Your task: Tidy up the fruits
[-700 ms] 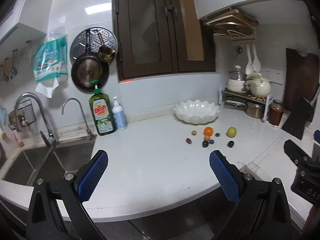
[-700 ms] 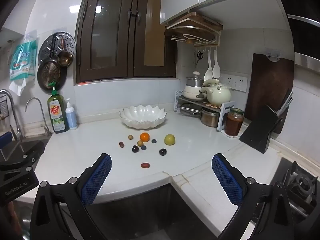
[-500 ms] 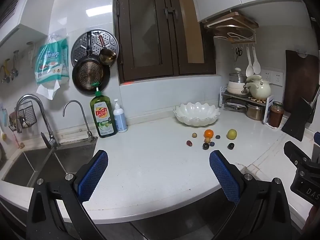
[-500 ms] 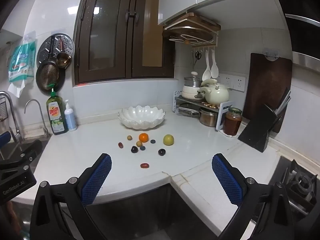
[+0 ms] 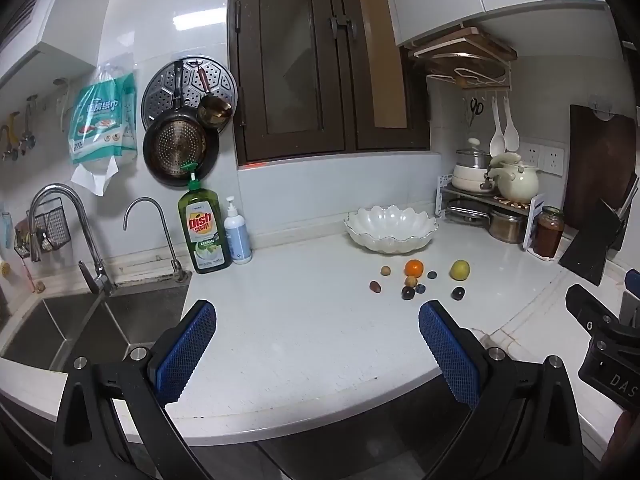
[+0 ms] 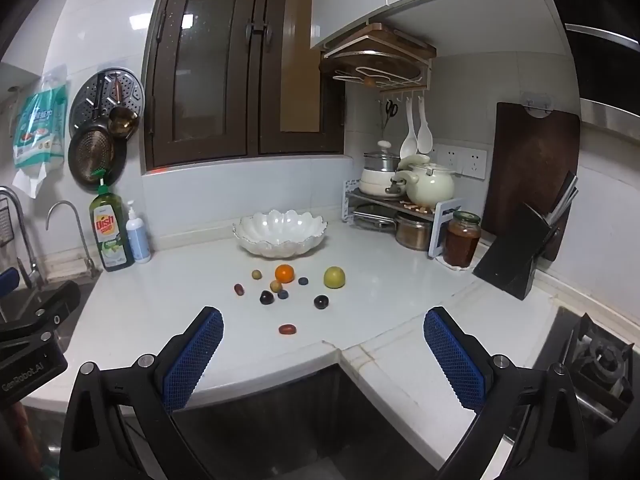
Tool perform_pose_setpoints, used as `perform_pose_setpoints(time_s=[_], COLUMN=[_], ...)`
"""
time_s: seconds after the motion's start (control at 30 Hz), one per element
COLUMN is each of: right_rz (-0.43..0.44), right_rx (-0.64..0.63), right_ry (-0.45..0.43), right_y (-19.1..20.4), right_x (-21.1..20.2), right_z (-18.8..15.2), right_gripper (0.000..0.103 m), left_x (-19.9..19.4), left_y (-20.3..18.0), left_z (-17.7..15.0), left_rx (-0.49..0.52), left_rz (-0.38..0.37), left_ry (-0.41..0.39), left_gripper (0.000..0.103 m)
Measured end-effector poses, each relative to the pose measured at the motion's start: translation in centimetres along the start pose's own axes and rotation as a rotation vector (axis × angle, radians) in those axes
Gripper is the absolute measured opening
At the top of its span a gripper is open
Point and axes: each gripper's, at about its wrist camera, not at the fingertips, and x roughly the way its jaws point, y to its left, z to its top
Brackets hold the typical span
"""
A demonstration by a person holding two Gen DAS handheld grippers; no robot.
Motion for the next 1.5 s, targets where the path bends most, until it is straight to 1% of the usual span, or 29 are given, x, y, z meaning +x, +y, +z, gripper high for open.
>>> perform_pose_setpoints(time_s=[0.27, 0.93, 1.5], right_rz=[-0.004, 0.000, 0.001], right_rx=[-0.005, -0.009, -0.011], right_ry=[-0.015, -0.029, -0.025], right_y=[0.0, -0.4, -0.6], right_x=[-0.4, -1.2, -1.3], right_z=[0.1, 0.2, 0.3], right_gripper=[0.102, 0.102, 0.102], left_x=[-0.5, -1.6, -2.1], left_y=[-0.1, -0.3, -0.6], left_z=[0.1, 0.2, 0.7], left_rx=[-0.004, -0.013, -0.012], left_rz=[-0.003, 0.002, 0.000], left_ry=[-0.018, -0.029, -0.030], left_gripper=[0.103, 0.103, 0.103])
